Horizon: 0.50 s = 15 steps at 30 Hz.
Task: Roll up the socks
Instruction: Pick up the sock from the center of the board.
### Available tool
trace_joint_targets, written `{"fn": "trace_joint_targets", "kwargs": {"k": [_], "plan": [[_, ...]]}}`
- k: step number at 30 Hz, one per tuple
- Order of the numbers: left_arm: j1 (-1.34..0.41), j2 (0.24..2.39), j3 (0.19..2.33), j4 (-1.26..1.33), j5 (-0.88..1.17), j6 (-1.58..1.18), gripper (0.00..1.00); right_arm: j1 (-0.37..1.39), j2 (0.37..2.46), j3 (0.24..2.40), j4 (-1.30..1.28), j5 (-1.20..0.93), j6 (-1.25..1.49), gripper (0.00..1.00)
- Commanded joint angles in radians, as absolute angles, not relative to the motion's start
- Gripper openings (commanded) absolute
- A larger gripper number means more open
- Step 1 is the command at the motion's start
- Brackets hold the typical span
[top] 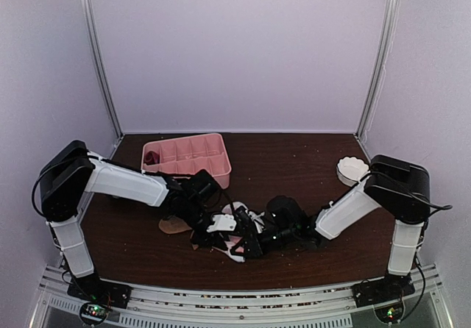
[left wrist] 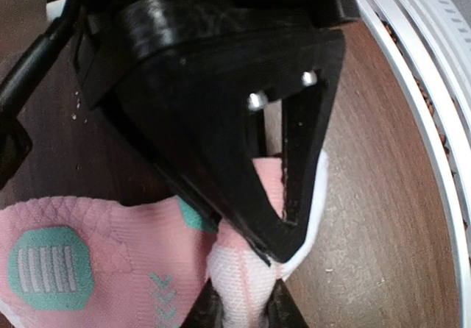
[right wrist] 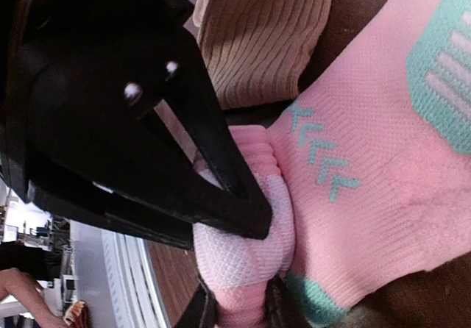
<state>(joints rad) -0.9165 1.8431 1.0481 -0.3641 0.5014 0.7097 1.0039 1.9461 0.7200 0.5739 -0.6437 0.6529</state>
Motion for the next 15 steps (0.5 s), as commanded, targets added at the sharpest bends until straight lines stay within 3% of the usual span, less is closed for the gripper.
{"fn": "trace_joint_targets", "kwargs": {"k": [1, 4, 15], "plan": [[-0.907, 1.895, 1.058, -0.353, 0.487, 0.655, 0.08, 1.014, 2.004, 0.567, 0.194, -0.439, 0.699, 0.28], [-0.889, 1.938, 1.1, -0.392, 0.518, 0.611, 0.0, 1.023, 1.916, 0.499, 0.299, -0.362, 0.72, 0.37], [-0.843, 2.029, 1.161, -0.517, 0.643, 0.596, 0.0, 1.073, 1.594, 0.34, 0.532, -0.156, 0.627, 0.39]]}}
